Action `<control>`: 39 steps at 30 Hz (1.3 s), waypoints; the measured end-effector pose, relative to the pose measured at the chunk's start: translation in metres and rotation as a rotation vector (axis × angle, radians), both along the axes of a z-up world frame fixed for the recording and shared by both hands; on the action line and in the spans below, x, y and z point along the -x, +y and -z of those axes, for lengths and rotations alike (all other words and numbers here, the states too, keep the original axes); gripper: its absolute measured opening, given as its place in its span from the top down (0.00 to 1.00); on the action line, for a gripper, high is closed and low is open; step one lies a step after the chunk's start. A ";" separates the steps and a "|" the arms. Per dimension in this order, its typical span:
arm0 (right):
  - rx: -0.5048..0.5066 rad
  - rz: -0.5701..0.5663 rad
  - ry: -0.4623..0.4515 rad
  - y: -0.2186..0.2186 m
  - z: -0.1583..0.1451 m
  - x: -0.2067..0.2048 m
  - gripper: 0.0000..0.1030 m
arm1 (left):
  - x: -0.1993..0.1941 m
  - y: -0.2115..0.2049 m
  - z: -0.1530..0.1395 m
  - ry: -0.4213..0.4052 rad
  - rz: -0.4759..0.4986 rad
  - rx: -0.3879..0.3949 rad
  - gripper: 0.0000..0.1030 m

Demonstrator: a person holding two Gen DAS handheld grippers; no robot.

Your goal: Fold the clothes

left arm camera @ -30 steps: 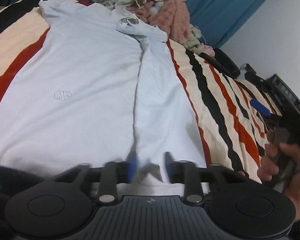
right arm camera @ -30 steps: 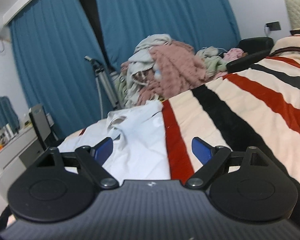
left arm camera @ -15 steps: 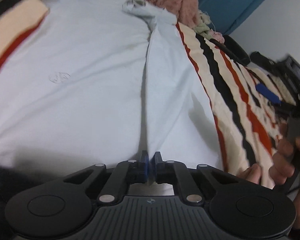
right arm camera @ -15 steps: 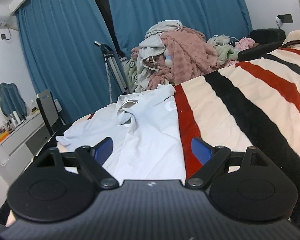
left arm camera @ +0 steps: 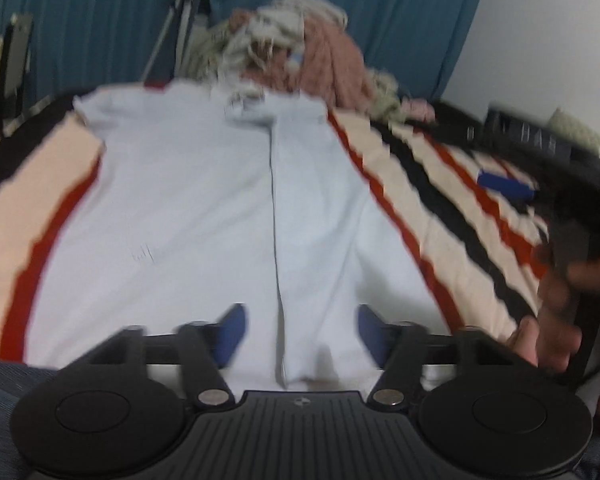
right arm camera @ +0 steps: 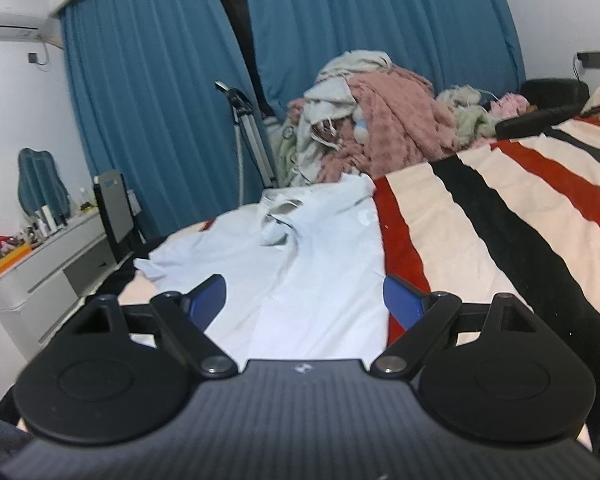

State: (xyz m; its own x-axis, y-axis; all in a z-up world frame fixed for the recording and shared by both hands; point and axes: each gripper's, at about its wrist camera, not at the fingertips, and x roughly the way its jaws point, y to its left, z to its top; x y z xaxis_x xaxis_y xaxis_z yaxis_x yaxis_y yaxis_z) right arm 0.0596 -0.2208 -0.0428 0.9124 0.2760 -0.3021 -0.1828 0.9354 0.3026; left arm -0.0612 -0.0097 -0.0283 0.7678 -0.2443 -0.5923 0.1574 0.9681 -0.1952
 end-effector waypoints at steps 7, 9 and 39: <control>0.011 -0.020 -0.060 0.017 -0.035 0.034 0.16 | 0.023 0.011 -0.064 -0.154 -0.026 -0.069 0.03; 0.021 -0.022 -0.074 0.023 -0.051 0.043 0.16 | 0.029 0.017 -0.085 -0.181 -0.039 -0.068 0.01; 0.211 -0.071 0.076 0.068 -0.144 -0.044 0.16 | -0.086 0.082 -0.162 -0.235 -0.214 -0.084 0.00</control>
State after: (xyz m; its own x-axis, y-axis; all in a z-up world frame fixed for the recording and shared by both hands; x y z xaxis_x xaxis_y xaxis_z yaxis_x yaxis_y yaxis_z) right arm 0.1036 -0.1528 0.1010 0.8652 0.2621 -0.4274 -0.2345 0.9650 0.1172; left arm 0.0245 0.0722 0.1335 0.9146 -0.0209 -0.4039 -0.0197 0.9952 -0.0960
